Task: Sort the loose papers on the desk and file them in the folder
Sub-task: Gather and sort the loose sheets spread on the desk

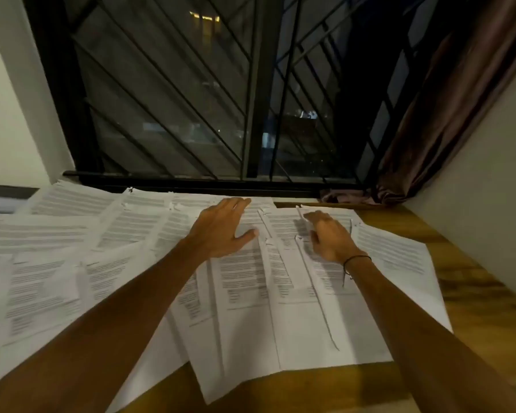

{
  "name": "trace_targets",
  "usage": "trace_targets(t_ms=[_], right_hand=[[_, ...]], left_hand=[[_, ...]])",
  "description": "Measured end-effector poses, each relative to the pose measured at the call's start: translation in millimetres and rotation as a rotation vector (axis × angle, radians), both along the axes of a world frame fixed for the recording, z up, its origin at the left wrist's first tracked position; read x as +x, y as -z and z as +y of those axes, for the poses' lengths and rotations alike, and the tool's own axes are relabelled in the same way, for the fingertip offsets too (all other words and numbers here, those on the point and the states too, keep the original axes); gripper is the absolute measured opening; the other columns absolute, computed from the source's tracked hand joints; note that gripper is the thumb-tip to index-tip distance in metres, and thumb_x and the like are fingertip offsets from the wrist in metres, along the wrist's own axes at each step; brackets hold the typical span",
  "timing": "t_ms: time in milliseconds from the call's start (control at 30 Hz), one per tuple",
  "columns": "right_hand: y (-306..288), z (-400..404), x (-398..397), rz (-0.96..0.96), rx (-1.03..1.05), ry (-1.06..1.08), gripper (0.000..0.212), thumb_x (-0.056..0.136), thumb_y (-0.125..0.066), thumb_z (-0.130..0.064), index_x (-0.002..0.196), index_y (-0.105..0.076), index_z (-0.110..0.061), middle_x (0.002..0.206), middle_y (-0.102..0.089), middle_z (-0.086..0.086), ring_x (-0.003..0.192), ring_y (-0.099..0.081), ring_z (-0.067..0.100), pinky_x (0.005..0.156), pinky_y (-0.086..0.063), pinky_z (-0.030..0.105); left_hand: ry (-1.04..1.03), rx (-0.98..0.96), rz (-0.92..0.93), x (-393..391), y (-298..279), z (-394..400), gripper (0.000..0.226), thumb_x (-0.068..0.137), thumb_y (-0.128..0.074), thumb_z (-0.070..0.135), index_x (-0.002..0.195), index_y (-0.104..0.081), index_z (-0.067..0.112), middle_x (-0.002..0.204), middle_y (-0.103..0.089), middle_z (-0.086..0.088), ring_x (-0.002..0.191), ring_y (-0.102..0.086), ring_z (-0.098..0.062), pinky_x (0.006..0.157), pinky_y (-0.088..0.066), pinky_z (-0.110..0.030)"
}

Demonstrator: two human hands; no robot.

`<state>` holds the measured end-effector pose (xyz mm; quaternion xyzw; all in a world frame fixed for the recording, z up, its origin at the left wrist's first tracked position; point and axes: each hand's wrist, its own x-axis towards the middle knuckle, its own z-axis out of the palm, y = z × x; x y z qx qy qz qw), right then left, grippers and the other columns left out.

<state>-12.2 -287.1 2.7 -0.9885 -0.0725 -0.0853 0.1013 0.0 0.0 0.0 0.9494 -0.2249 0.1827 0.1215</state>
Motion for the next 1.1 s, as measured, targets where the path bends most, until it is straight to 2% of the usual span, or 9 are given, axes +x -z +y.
trace_targets(t_ms=[100, 267, 333, 400, 533, 833, 967, 1033, 1100], right_hand=[[14, -11, 0, 0.142, 0.101, 0.037, 0.039, 0.086, -0.069, -0.018, 0.121, -0.055, -0.027, 0.115, -0.065, 0.002, 0.104, -0.066, 0.028, 0.087, -0.058, 0.043], [27, -22, -2, 0.170, 0.373, 0.047, 0.060, 0.089, -0.078, -0.015, 0.141, -0.048, -0.019, 0.127, -0.053, -0.008, 0.118, -0.050, 0.011, 0.101, -0.043, 0.026], [35, -29, 2, 0.171, 0.415, 0.048, 0.064, 0.087, -0.081, -0.019, 0.142, -0.048, -0.021, 0.130, -0.052, -0.010, 0.121, -0.049, 0.011, 0.105, -0.043, 0.029], [37, -35, 3, 0.149, 0.454, 0.055, 0.066, 0.086, -0.082, -0.026, 0.143, -0.049, -0.024, 0.139, -0.053, -0.007, 0.127, -0.052, 0.017, 0.108, -0.050, 0.040], [42, -51, 2, 0.114, 0.256, 0.007, 0.075, 0.083, -0.079, -0.047, 0.147, -0.046, -0.027, 0.143, -0.056, -0.001, 0.133, -0.051, 0.022, 0.111, -0.046, 0.046], [48, -55, 11, 0.084, 0.191, -0.032, 0.072, 0.086, -0.078, -0.048, 0.147, -0.044, -0.031, 0.144, -0.049, -0.006, 0.138, -0.037, 0.017, 0.114, -0.020, 0.041], [48, -52, 13, 0.114, 0.270, -0.063, 0.068, 0.087, -0.080, -0.041, 0.144, -0.047, -0.028, 0.138, -0.052, -0.006, 0.133, -0.044, 0.017, 0.114, -0.028, 0.037], [49, -51, 12, 0.111, 0.330, -0.119, 0.067, 0.087, -0.078, -0.046, 0.144, -0.049, -0.026, 0.136, -0.054, -0.005, 0.129, -0.049, 0.015, 0.114, -0.039, 0.041], [47, -53, 11, 0.029, 0.362, -0.110, 0.062, 0.091, -0.070, -0.055, 0.143, -0.051, -0.027, 0.139, -0.056, -0.004, 0.130, -0.049, 0.015, 0.113, -0.041, 0.043]], left_hand=[[0.084, 0.005, 0.123, 12, 10, -18, 0.080, 0.093, -0.049, 0.070, 0.158, -0.024, 0.030, 0.159, -0.037, 0.001, 0.143, -0.040, -0.021, 0.111, -0.039, -0.048], [0.190, 0.036, 0.221, 33, 27, -55, 0.081, 0.091, -0.050, 0.073, 0.156, -0.030, 0.029, 0.159, -0.038, 0.003, 0.143, -0.038, -0.019, 0.115, -0.035, -0.044], [0.235, 0.052, 0.236, 38, 33, -69, 0.083, 0.090, -0.049, 0.076, 0.155, -0.034, 0.028, 0.158, -0.039, 0.002, 0.143, -0.037, -0.018, 0.116, -0.031, -0.043], [0.293, 0.055, 0.241, 44, 40, -82, 0.085, 0.087, -0.049, 0.079, 0.154, -0.037, 0.027, 0.156, -0.041, 0.004, 0.143, -0.037, -0.016, 0.118, -0.031, -0.041], [0.370, 0.064, 0.244, 54, 50, -99, 0.090, 0.082, -0.052, 0.082, 0.153, -0.037, 0.028, 0.155, -0.040, 0.005, 0.141, -0.037, -0.014, 0.118, -0.031, -0.038], [0.400, 0.068, 0.317, 66, 49, -100, 0.087, 0.077, -0.059, 0.082, 0.146, -0.048, 0.031, 0.145, -0.046, 0.011, 0.131, -0.041, -0.010, 0.113, -0.036, -0.040], [0.391, 0.045, 0.322, 68, 54, -101, 0.086, 0.075, -0.053, 0.088, 0.143, -0.048, 0.035, 0.141, -0.048, 0.014, 0.127, -0.045, -0.008, 0.109, -0.041, -0.040], [0.394, 0.005, 0.317, 70, 54, -102, 0.083, 0.075, -0.050, 0.092, 0.139, -0.048, 0.038, 0.138, -0.049, 0.015, 0.123, -0.048, -0.007, 0.106, -0.044, -0.040], [0.415, -0.017, 0.302, 72, 52, -104, 0.079, 0.078, -0.050, 0.090, 0.138, -0.046, 0.039, 0.138, -0.050, 0.015, 0.121, -0.049, -0.006, 0.104, -0.045, -0.039]])
